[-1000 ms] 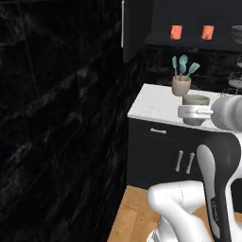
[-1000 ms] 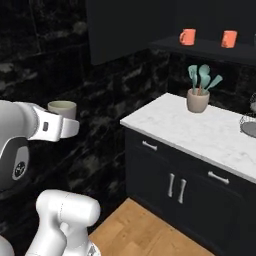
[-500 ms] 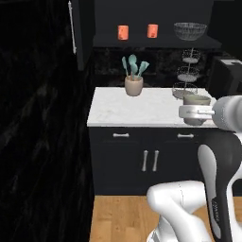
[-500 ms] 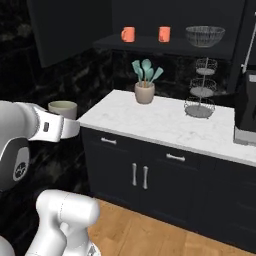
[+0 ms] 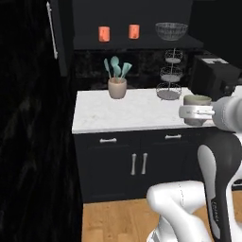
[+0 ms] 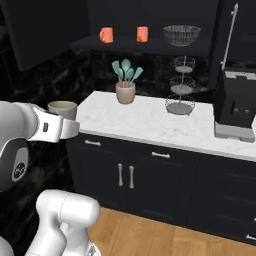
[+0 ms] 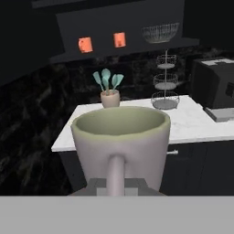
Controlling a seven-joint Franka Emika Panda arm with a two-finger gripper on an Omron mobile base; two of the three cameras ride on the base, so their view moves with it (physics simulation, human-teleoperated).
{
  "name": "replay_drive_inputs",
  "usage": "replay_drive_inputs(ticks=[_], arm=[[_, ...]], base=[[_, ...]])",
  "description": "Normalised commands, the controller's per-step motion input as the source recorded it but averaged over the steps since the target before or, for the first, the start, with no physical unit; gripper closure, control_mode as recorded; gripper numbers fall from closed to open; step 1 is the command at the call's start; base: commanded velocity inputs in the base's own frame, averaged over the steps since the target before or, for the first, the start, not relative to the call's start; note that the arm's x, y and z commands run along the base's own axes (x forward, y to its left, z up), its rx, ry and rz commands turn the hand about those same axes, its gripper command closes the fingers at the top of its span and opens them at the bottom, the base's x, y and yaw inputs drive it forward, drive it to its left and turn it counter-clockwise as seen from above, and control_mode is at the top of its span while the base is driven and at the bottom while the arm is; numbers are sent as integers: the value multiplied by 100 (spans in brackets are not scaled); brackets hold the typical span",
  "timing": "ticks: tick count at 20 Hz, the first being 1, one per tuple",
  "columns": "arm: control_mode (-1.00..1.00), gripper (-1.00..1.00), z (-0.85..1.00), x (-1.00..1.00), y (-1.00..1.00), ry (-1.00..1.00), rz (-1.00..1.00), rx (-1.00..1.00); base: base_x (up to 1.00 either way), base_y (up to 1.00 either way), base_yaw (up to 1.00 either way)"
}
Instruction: Gather all objects into one cabinet and sort the glasses and bowls to opposite sides.
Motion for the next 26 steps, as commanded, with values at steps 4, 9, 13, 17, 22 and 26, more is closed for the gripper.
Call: replay_drive_inputs(ticks=[4, 9, 13, 17, 22, 26], arm=[[100, 100, 0, 0, 0, 0, 0, 0], [100, 100, 0, 0, 0, 0, 0, 0], [100, 100, 0, 0, 0, 0, 0, 0], [100, 100, 0, 0, 0, 0, 0, 0], [100, 100, 0, 0, 0, 0, 0, 0], [100, 100, 0, 0, 0, 0, 0, 0]], base=[[60, 52, -15], [72, 50, -18], [70, -3, -13], [41, -53, -2], [60, -26, 0], [45, -18, -1]])
